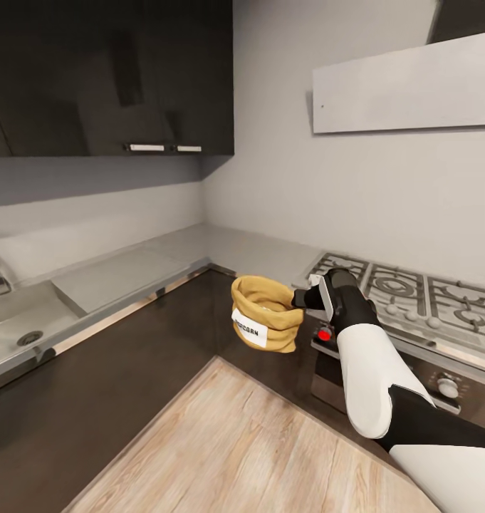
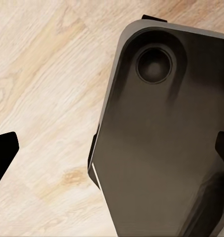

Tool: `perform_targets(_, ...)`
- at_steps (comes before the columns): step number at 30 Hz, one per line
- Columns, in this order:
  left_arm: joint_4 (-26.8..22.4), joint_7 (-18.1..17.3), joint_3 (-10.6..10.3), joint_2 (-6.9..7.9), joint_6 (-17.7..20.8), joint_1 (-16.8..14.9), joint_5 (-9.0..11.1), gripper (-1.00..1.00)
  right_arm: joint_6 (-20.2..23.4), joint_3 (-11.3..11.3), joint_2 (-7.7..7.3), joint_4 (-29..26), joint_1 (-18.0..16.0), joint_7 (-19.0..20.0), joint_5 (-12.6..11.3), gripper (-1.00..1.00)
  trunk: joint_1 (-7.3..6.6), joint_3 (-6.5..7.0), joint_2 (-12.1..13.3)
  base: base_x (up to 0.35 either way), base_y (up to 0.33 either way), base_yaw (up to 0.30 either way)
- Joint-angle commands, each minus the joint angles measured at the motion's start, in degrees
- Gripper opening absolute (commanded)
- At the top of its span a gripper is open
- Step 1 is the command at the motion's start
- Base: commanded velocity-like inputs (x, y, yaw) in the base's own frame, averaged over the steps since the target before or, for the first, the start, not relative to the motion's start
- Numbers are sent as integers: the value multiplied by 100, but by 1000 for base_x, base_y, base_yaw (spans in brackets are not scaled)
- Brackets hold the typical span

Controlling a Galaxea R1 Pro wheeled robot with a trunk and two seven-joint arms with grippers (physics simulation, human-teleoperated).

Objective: In the kitchen, take the popcorn bag from the countertop, put it into the microwave, and heat it until the popcorn is cooked so the cooked popcorn ends up inside the bag.

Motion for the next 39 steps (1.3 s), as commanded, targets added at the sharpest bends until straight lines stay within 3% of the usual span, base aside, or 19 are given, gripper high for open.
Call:
perform_targets(1,-3,5,27,-2,-19,-1,23,100,15,-32,8,-8,-6,47,58,-100,0,3,-4,0,0,0)
perform_targets(14,-3,5,28,-2,-19,-2,23,100,9,-34,8,1,-6,53,31,-100,0,89,-4,0,0,0)
perform_targets(18,-2,5,27,-2,-19,-2,24,100,12,-32,-96,9,-6,76,23,-100,0,90,-4,0,0,0)
perform_targets(23,-2,5,27,-10,-19,-2,23,100,15,-32,-120,10,-6,70,31,-100,0,90,-4,-15,0,0)
perform_targets(32,-2,14,27,-19,-19,-2,23,100,174,-32,-130,15,-6,53,21,-100,0,90,-4,-302,0,0)
perform_targets(33,-2,14,27,-20,-19,-2,23,100,180,-32,-259,36,-6,52,5,-100,0,90,-4,-345,0,0)
perform_targets(36,-2,14,27,-20,-19,-2,23,100,190,-32,-370,52,-6,53,-3,-100,0,90,-4,-345,0,0)
perform_targets(39,-2,14,27,-20,-19,-2,23,100,197,-32,-382,65,-6,51,-4,-100,0,90,-4,-345,0,0)
